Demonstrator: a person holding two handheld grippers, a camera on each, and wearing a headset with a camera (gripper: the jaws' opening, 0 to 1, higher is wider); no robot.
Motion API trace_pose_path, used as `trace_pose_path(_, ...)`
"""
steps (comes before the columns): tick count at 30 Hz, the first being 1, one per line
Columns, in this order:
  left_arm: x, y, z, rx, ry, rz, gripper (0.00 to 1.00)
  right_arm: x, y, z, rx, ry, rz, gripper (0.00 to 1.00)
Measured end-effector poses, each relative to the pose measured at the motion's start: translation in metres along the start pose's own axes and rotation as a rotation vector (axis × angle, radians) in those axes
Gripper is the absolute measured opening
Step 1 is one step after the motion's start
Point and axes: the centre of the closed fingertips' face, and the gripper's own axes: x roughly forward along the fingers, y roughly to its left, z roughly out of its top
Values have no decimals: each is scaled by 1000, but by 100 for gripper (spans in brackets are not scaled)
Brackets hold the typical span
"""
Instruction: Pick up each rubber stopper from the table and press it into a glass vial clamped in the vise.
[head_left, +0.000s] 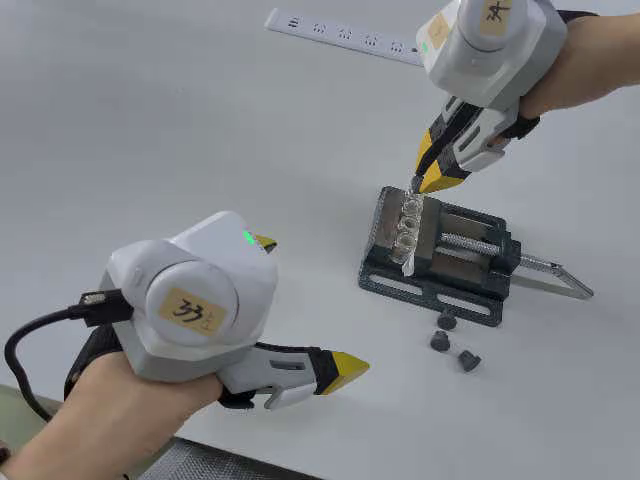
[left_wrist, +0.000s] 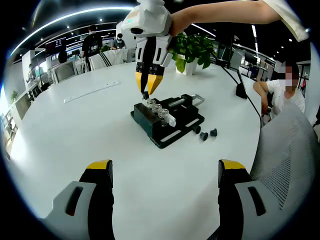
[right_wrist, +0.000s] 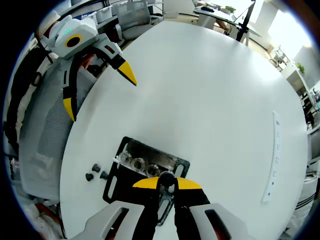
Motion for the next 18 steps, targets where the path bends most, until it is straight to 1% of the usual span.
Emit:
trace_pose_path(4,0,0,0,-1,0,-1,85,0,2,2,1,4,0,6)
trace_pose_path(7,0,0,-1,-1,0,-1,85,1,4,3,-4,17,-7,6)
trace_pose_path(9,0,0,-1,-4,0,-1,85,1,2,1,-7,33,-16,5)
trace_pose_path(12,1,0,-1,-2,0,-2,85,0,3,2,18,46,-24,5)
trace_pose_path(14,1,-1,-1,-1,-1,-2,85,-1,7,2,41,50,-29,5)
trace_pose_path(17,1,-1,0,-2,-5,-2,85,0,3,2,80,58,-34,5)
trace_pose_path(18,1,-1,0,-2,-5,-2,85,0,4,2,82,60,-35,5)
